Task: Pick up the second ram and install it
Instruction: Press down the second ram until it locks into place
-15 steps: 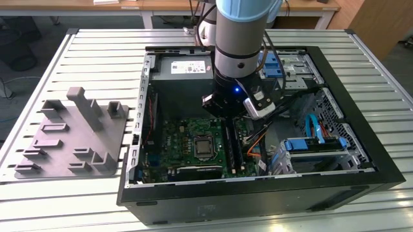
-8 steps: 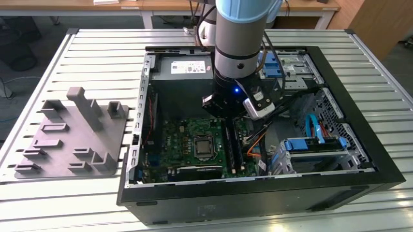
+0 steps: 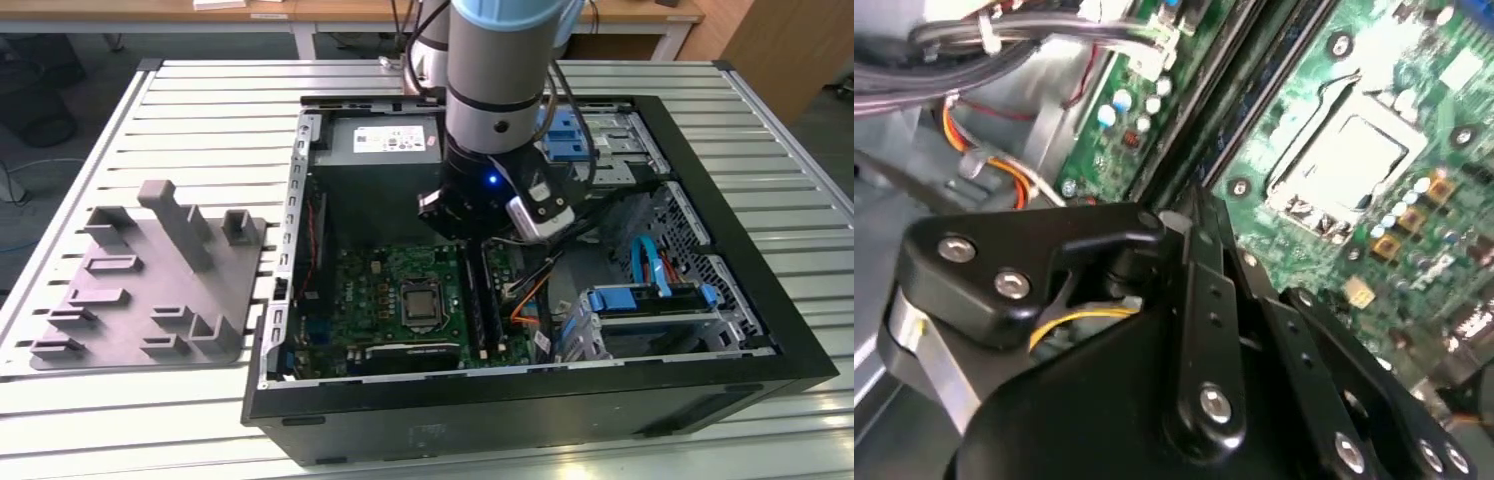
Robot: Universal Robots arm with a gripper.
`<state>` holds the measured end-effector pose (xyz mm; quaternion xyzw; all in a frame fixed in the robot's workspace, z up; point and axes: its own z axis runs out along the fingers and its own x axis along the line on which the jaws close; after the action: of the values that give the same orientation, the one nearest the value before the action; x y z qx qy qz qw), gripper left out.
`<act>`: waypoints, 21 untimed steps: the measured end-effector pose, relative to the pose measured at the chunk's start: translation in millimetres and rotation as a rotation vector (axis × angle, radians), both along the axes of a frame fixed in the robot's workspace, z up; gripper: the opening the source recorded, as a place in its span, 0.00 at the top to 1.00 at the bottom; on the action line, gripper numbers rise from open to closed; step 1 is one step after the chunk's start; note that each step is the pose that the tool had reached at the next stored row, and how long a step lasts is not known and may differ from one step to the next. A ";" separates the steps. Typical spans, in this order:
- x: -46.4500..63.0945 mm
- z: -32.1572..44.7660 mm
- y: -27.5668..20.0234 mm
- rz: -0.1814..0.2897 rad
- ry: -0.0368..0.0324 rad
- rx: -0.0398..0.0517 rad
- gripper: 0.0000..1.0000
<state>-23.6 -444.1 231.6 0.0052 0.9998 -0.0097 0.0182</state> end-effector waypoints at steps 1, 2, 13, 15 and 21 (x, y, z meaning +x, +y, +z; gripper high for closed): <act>0.0 -0.1 -3.4 0.000 0.0001 -0.0014 0.90; 0.0 -0.1 -7.2 0.000 0.0000 -0.0026 0.90; -0.5 -7.8 -46.8 0.000 0.0003 -0.0134 0.90; -0.6 -10.1 -47.9 0.000 0.0002 -0.0165 0.90; -0.5 -14.8 -48.9 0.000 0.0007 -0.0293 0.90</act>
<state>-24.1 -493.0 216.8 0.0049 0.9995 -0.0244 0.0179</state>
